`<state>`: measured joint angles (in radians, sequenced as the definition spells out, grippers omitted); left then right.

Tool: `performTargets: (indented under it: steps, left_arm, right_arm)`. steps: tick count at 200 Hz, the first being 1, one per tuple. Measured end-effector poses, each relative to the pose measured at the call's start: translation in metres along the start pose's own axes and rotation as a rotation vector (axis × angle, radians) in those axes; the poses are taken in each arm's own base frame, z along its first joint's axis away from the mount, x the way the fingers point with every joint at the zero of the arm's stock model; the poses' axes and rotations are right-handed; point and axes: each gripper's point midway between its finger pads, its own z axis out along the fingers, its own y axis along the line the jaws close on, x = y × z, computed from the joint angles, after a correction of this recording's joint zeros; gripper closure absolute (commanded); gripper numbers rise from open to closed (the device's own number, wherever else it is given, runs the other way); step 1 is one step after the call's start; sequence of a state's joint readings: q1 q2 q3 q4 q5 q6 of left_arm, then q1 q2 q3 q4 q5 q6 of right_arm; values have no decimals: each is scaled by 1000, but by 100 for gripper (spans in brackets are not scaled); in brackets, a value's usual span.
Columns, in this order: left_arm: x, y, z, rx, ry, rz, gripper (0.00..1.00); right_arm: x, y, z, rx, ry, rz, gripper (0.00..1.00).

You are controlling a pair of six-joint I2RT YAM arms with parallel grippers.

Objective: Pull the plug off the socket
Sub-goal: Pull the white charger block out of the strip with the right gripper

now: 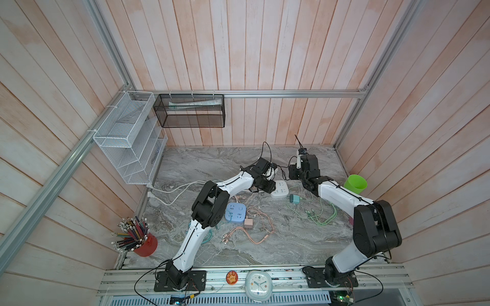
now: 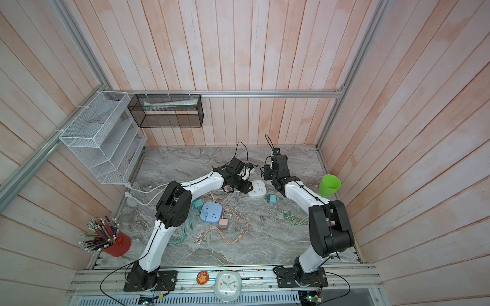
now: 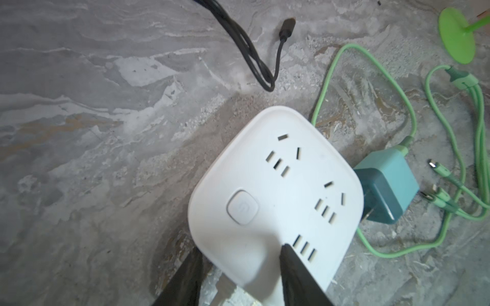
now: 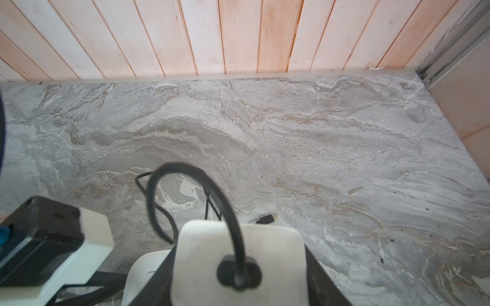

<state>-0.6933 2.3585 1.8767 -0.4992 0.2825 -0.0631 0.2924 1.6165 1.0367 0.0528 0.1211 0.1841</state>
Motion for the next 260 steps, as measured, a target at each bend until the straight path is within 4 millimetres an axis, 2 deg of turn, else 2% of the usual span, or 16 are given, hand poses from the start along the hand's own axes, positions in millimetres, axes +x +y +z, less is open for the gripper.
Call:
performTargets:
  steps: [41, 71, 110, 142, 201, 239, 260]
  left_arm:
    - [1, -2, -1, 0, -14, 25, 51]
    - [4, -6, -3, 3, -14, 47, 51]
    - [5, -9, -4, 6, -13, 73, 51]
    - [8, -13, -4, 9, -8, 85, 51]
    - [12, -15, -7, 9, -5, 96, 44]
    - [11, -13, -8, -8, -7, 101, 39]
    - [10, -13, -9, -18, -8, 104, 36]
  right_arm:
    - [13, -4, 10, -50, 53, 49, 81]
    - [38, -18, 25, -60, 148, 92, 81]
    - [61, -22, 37, -100, 240, 156, 80]
    - [66, -24, 42, -133, 276, 205, 78]
    - [77, -30, 51, -160, 332, 278, 76]
    - [73, -25, 58, -192, 340, 291, 70]
    - [72, -24, 60, -205, 344, 301, 63]
